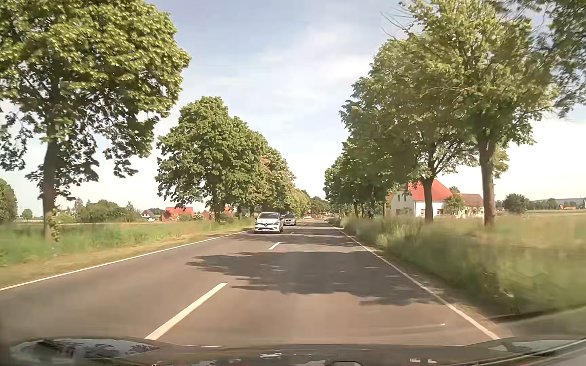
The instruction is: Follow the waypoints while adhering to traffic rules and regulations
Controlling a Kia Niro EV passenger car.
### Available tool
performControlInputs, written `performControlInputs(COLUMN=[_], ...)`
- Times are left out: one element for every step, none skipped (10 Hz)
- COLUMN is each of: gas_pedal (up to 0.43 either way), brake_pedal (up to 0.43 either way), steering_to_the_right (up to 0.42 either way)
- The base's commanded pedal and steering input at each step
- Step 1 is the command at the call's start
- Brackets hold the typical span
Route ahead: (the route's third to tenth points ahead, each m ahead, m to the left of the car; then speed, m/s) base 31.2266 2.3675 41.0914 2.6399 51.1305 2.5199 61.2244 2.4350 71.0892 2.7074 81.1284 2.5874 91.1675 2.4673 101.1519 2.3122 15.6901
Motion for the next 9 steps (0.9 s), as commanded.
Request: performControlInputs(gas_pedal=[0.220,0.220,0.220,0.220,0.220,0.220,0.220,0.220,0.220], brake_pedal=[0.000,0.000,0.000,0.000,0.000,0.000,0.000,0.000,0.000], steering_to_the_right=[0.000,0.000,0.000,0.000,0.000,0.000,0.000,0.000,0.000])
